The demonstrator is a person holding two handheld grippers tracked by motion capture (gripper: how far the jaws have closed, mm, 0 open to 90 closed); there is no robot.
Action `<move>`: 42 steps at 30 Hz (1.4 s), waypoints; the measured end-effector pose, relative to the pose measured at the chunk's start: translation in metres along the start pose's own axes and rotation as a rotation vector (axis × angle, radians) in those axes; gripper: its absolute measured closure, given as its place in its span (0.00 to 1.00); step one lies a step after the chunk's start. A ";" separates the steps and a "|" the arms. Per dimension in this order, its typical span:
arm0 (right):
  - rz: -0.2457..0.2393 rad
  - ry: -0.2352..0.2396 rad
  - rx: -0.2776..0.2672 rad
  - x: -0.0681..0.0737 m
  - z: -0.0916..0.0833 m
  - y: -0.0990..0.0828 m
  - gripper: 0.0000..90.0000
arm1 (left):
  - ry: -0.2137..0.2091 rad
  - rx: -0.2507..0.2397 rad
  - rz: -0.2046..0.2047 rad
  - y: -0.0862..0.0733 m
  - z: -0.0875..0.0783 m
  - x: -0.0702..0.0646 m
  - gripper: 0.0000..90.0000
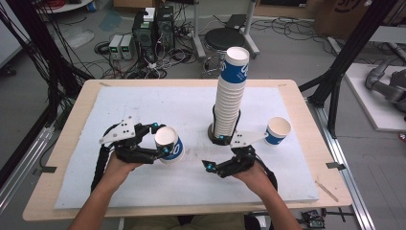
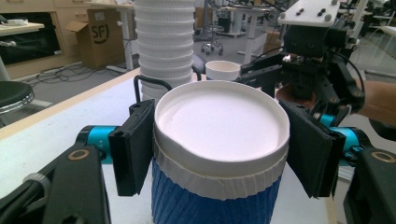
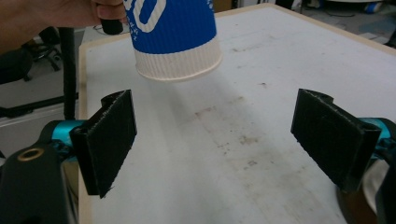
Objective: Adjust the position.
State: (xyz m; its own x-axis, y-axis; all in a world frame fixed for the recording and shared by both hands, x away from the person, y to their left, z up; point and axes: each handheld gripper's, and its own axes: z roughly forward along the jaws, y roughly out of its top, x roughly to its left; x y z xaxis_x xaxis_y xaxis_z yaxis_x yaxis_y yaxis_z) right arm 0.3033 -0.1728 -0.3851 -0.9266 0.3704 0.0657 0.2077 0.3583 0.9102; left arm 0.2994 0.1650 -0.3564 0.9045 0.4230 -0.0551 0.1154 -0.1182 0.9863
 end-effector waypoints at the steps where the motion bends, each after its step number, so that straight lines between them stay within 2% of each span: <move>1: 0.000 0.006 0.005 0.001 0.002 0.000 0.16 | -0.004 -0.001 -0.005 -0.001 0.001 0.000 0.34; 9: -0.020 0.072 -0.006 0.003 0.019 0.004 0.16 | -0.040 0.012 -0.052 0.001 0.015 -0.006 0.34; 11: -0.024 0.074 -0.004 0.004 0.021 0.004 0.16 | -0.051 0.015 -0.059 0.002 0.020 -0.008 0.34; 19: -0.039 0.109 -0.009 0.007 0.026 0.005 0.16 | -0.094 0.032 -0.042 0.002 0.037 -0.018 0.34; 23: -0.044 0.129 0.008 0.010 0.032 0.005 0.16 | -0.104 0.027 -0.026 0.002 0.037 -0.021 0.34; 31: -0.053 0.148 0.020 0.012 0.038 0.005 0.16 | -0.130 0.011 -0.026 0.003 0.038 -0.023 0.34; 42: -0.083 0.163 0.024 0.012 0.034 0.005 0.34 | -0.148 -0.002 -0.024 0.003 0.037 -0.023 0.35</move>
State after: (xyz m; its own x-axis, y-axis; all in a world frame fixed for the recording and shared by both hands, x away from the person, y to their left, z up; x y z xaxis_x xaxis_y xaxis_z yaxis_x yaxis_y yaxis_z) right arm 0.3041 -0.1377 -0.3931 -0.9789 0.1960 0.0581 0.1344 0.4028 0.9054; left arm 0.2939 0.1212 -0.3577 0.9520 0.2888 -0.1011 0.1371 -0.1073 0.9847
